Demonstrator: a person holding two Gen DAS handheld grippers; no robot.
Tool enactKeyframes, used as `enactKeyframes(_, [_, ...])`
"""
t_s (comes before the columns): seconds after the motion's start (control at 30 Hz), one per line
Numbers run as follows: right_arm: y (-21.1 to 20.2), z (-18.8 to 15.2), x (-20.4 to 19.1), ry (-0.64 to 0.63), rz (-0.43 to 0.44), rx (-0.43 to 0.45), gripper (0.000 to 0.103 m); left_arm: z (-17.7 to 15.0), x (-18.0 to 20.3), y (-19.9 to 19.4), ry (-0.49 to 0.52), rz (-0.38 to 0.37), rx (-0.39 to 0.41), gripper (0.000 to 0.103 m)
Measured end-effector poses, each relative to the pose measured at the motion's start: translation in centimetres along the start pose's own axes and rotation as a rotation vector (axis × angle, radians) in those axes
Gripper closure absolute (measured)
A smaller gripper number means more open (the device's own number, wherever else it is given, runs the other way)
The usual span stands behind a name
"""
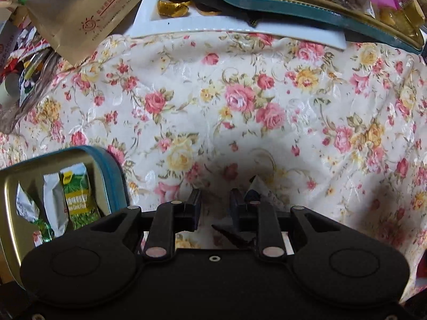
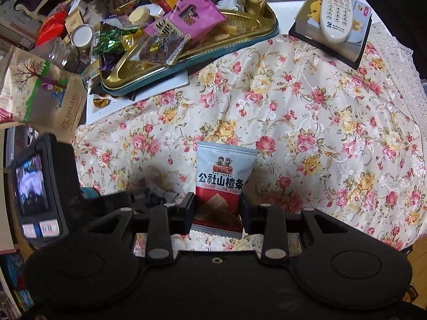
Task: Organize snacks
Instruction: 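Grasp the blue-white packet with the left gripper while right lifts the red-white packet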
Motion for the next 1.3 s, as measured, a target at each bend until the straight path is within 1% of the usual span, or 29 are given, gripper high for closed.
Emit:
enactKeyframes(0.07, [-0.2,0.1,0.1,0.007,0.002,0.003,0.066,-0.3,-0.1,-0.7,-0.021,-0.018,0.006,0.07])
enactKeyframes(0.13, [-0.3,0.1,0.3,0.009,0.005,0.003,0.066,-0.5,0.0,-2.0,-0.034,-0.047,0.036,0.07])
enactKeyframes(0.2, [-0.4,0.1,0.5,0.015,0.007,0.003,0.066,-0.6,0.2,-3.4,-0.023,-0.075,0.065,0.07])
enactKeyframes(0.27, [-0.4,0.3,0.7,0.026,0.007,0.002,0.066,-0.8,0.9,-4.5,0.031,-0.092,0.09,0.07])
enactKeyframes(0.33, [-0.3,0.6,1.0,0.041,0.008,0.0,0.066,-0.8,1.8,-4.8,0.105,-0.111,0.093,0.07])
enactKeyframes(0.4, [-0.3,0.7,1.2,0.05,0.01,0.001,0.066,-1.4,2.8,-4.3,0.176,-0.146,0.072,0.07])
enactKeyframes(0.47, [-0.3,0.9,1.3,0.055,0.01,0.001,0.066,-2.2,3.6,-3.4,0.228,-0.165,0.048,0.07])
enactKeyframes(0.53, [-0.3,0.9,1.2,0.058,0.011,-0.001,0.066,-2.7,4.1,-2.5,0.273,-0.147,0.029,0.069])
enactKeyframes(0.6, [-0.2,0.9,1.1,0.055,0.01,-0.003,0.066,-3.2,4.2,-1.9,0.304,-0.102,0.028,0.069])
enactKeyframes(0.67, [0.0,0.8,0.9,0.05,0.01,-0.006,0.066,-3.3,4.0,-1.6,0.317,-0.065,0.029,0.069])
enactKeyframes(0.77, [0.2,0.5,0.6,0.042,0.008,-0.015,0.066,-3.1,3.5,-1.0,0.319,-0.052,0.017,0.069])
enactKeyframes(0.83, [0.4,0.4,0.5,0.04,0.009,-0.022,0.066,-3.0,3.2,-0.6,0.316,-0.052,0.01,0.069])
enactKeyframes(1.03, [0.7,0.4,0.4,0.044,0.005,-0.032,0.066,-2.6,3.4,-0.4,0.324,-0.064,0.021,0.07])
enactKeyframes(1.23, [1.0,0.5,0.3,0.04,0.005,-0.043,0.066,-2.6,3.5,-0.4,0.32,-0.098,0.015,0.069])
enactKeyframes(1.3, [1.0,0.5,0.3,0.04,0.006,-0.044,0.066,-2.7,3.5,-0.2,0.314,-0.127,0.008,0.062])
Point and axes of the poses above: each gripper's, at about its wrist camera, not at the fingertips, and y roughly the way its jaws point, x to its right, z to its top, the point moved 7 cm from there along y, roughly the way its jaws point, and after that the axes turned 15 degrees about -z, right-handed, at the moved point
